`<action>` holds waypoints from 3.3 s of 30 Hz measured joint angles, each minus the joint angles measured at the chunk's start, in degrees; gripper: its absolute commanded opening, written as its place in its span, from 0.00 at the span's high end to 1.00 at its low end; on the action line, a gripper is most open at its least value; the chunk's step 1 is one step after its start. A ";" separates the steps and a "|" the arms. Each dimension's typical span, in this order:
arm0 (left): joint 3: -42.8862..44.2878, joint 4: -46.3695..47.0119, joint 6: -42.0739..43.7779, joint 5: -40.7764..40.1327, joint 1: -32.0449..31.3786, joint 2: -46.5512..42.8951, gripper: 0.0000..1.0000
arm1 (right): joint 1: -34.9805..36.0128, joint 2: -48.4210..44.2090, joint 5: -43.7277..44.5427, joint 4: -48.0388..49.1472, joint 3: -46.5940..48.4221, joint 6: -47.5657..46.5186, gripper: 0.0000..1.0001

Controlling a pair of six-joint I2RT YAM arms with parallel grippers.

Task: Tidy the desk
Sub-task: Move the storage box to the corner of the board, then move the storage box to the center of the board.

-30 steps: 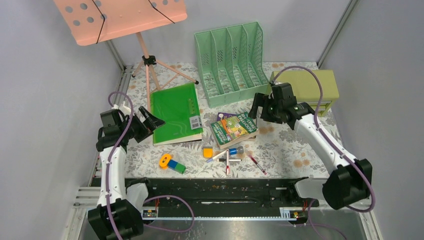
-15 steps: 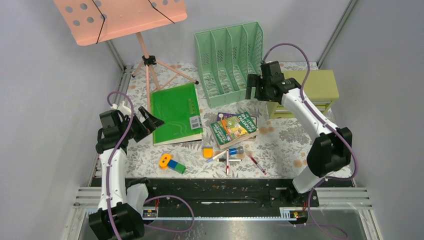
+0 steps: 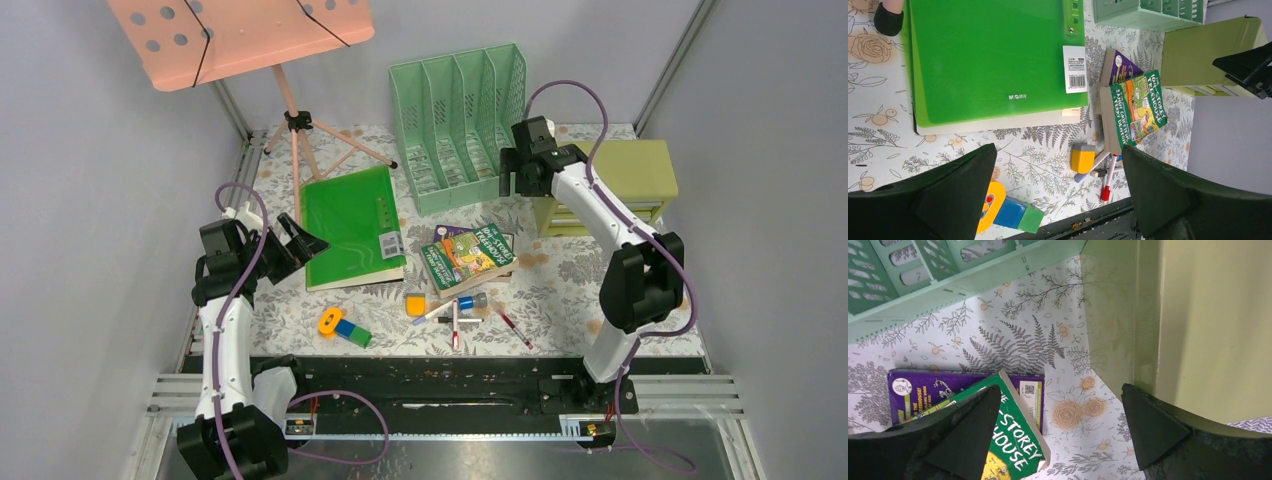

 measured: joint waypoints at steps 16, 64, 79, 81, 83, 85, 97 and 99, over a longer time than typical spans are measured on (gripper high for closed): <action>-0.02 0.00 0.00 -0.02 -2.93 0.00 0.01 | -10.14 -0.11 0.09 -0.31 0.83 2.10 0.02; 25.79 5.01 -16.72 -27.47 -39.65 38.14 0.10 | -10.82 -59.21 -25.33 13.66 -56.11 11.65 0.01; 52.68 3.63 -21.20 -33.75 -42.47 60.04 0.35 | -10.82 -63.28 -29.64 12.63 -60.92 14.10 0.01; 54.10 3.69 -21.81 -33.90 -42.47 62.58 0.40 | -10.82 -64.74 -30.12 11.37 -60.92 14.05 0.01; 54.99 3.65 -22.25 -34.21 -42.47 65.31 0.44 | -10.82 -66.18 -30.51 9.79 -60.92 14.08 0.01; 55.39 3.43 -22.67 -34.82 -42.47 68.08 0.49 | -10.82 -67.47 -31.12 8.48 -60.92 14.12 0.01; 55.84 4.90 -22.25 -35.12 -42.29 70.23 0.78 | -10.82 -68.37 -33.99 3.78 -60.48 14.69 0.01; 55.82 5.31 -21.49 -35.06 -42.32 70.23 0.87 | -10.82 -67.95 -34.45 3.48 -59.93 14.67 0.01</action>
